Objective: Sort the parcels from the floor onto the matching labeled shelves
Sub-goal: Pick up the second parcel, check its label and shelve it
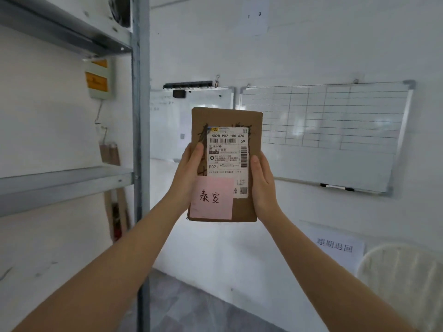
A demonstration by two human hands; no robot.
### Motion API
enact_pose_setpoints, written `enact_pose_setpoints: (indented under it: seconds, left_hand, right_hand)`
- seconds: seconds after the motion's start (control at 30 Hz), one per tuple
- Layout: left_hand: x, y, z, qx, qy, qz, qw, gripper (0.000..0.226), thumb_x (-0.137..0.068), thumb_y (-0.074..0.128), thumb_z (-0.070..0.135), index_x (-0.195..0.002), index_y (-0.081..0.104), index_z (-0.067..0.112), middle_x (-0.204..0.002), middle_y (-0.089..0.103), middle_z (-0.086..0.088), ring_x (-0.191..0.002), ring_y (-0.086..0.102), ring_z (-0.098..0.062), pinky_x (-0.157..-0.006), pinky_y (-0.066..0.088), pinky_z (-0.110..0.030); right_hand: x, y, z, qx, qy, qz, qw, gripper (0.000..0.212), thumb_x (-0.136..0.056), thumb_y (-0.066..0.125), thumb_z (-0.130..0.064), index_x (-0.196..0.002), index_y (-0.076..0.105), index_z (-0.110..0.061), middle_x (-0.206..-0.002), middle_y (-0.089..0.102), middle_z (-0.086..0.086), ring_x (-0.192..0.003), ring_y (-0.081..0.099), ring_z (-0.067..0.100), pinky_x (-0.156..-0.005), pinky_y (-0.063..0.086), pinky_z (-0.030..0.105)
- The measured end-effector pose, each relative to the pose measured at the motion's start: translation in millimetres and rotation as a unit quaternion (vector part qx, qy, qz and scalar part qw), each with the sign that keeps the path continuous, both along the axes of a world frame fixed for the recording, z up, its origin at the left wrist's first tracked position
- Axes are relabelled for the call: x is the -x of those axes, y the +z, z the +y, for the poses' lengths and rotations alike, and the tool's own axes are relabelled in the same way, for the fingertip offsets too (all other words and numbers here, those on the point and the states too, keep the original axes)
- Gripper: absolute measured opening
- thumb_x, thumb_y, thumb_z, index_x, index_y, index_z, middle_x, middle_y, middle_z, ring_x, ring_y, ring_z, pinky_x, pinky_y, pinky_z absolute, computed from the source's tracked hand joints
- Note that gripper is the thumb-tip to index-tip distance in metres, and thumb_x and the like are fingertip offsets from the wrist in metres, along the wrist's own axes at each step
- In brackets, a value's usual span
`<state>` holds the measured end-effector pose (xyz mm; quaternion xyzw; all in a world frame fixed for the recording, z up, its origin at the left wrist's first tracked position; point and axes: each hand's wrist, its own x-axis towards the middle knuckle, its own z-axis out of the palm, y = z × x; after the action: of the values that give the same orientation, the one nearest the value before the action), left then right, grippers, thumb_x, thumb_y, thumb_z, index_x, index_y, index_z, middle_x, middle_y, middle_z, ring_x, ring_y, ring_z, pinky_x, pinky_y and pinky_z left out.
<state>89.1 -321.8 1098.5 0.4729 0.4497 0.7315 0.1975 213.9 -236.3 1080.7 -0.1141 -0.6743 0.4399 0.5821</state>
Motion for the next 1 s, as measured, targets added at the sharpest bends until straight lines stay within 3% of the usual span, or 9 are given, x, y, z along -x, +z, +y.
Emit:
enact_pose_setpoints:
  seconds: [0.1, 0.2, 0.33, 0.43, 0.53, 0.7, 0.87, 1.0]
  left_hand:
    - [7.9, -4.9, -27.4, 0.001, 0.057, -0.025, 0.998, 0.046, -0.092, 0.040, 0.049, -0.128, 0.050, 0.021, -0.110, 0.070, -0.004, -0.086, 0.071, -0.015, -0.070, 0.058, -0.030]
    - [20.7, -7.9, -61.9, 0.003, 0.123, -0.045, 0.991, 0.061, -0.082, 0.049, 0.059, -0.133, 0.047, 0.025, -0.112, 0.070, -0.004, -0.094, 0.070, -0.020, -0.081, 0.055, -0.039]
    - [39.2, -6.6, -118.3, -0.005, 0.207, -0.043, 0.977, 0.052, -0.091, 0.044, 0.046, -0.135, 0.044, 0.020, -0.107, 0.069, 0.000, -0.086, 0.070, -0.012, -0.073, 0.054, -0.028]
    - [50.1, -5.3, -171.4, -0.007, 0.268, -0.036, 0.963, 0.050, -0.093, 0.042, 0.044, -0.134, 0.043, 0.016, -0.104, 0.069, 0.001, -0.077, 0.071, -0.007, -0.062, 0.055, -0.021]
    - [60.0, -5.5, -233.0, -0.013, 0.321, -0.035, 0.947, 0.050, -0.092, 0.042, 0.045, -0.133, 0.045, 0.016, -0.114, 0.068, -0.004, -0.093, 0.069, -0.014, -0.076, 0.055, -0.027]
    - [62.2, -5.8, -354.6, -0.029, 0.414, -0.043, 0.909, 0.053, -0.090, 0.046, 0.049, -0.133, 0.045, 0.018, -0.112, 0.068, -0.001, -0.098, 0.067, -0.015, -0.083, 0.052, -0.033]
    - [40.6, -1.9, -496.2, -0.021, 0.518, -0.039, 0.854, 0.046, -0.092, 0.045, 0.045, -0.130, 0.046, 0.018, -0.110, 0.068, 0.000, -0.098, 0.066, -0.017, -0.089, 0.051, -0.037]
    - [8.9, -2.3, -610.9, -0.022, 0.590, -0.035, 0.806, 0.043, -0.091, 0.048, 0.044, -0.127, 0.047, 0.020, -0.108, 0.068, 0.001, -0.099, 0.066, -0.017, -0.094, 0.050, -0.040]
  right_hand:
    - [17.5, -2.6, -15.7, 0.007, 0.065, -0.012, 0.998, 0.042, -0.098, 0.038, -0.035, -0.138, 0.040, -0.021, -0.124, 0.061, 0.002, -0.106, 0.062, 0.013, -0.084, 0.054, 0.022]
    - [40.6, -5.0, -39.1, 0.012, 0.121, -0.012, 0.993, 0.042, -0.097, 0.040, -0.034, -0.138, 0.040, -0.023, -0.125, 0.061, 0.002, -0.107, 0.062, 0.013, -0.085, 0.054, 0.023]
    - [76.1, -4.9, -83.0, 0.017, 0.200, -0.011, 0.980, 0.043, -0.097, 0.042, -0.035, -0.138, 0.039, -0.025, -0.127, 0.060, 0.000, -0.109, 0.061, 0.012, -0.092, 0.052, 0.030]
    - [102.3, -2.9, -127.8, 0.013, 0.263, -0.010, 0.965, 0.045, -0.096, 0.042, -0.035, -0.139, 0.038, -0.023, -0.127, 0.060, -0.001, -0.109, 0.061, 0.010, -0.089, 0.052, 0.025]
    - [126.9, -1.6, -180.8, -0.003, 0.317, -0.018, 0.948, 0.048, -0.096, 0.043, -0.036, -0.141, 0.035, -0.022, -0.129, 0.059, 0.000, -0.110, 0.061, 0.011, -0.087, 0.053, 0.025]
    - [162.9, 2.1, -292.5, 0.001, 0.406, -0.010, 0.914, 0.045, -0.096, 0.046, -0.031, -0.139, 0.039, -0.019, -0.130, 0.058, 0.001, -0.114, 0.058, 0.010, -0.095, 0.049, 0.025]
    - [178.8, 0.2, -434.0, 0.008, 0.497, -0.014, 0.868, 0.047, -0.092, 0.050, -0.036, -0.136, 0.042, -0.019, -0.130, 0.059, 0.000, -0.116, 0.057, 0.012, -0.100, 0.046, 0.036]
    - [172.2, -2.2, -552.8, 0.016, 0.567, -0.013, 0.823, 0.046, -0.093, 0.050, -0.033, -0.136, 0.042, -0.018, -0.130, 0.059, 0.001, -0.115, 0.057, 0.012, -0.100, 0.046, 0.035]
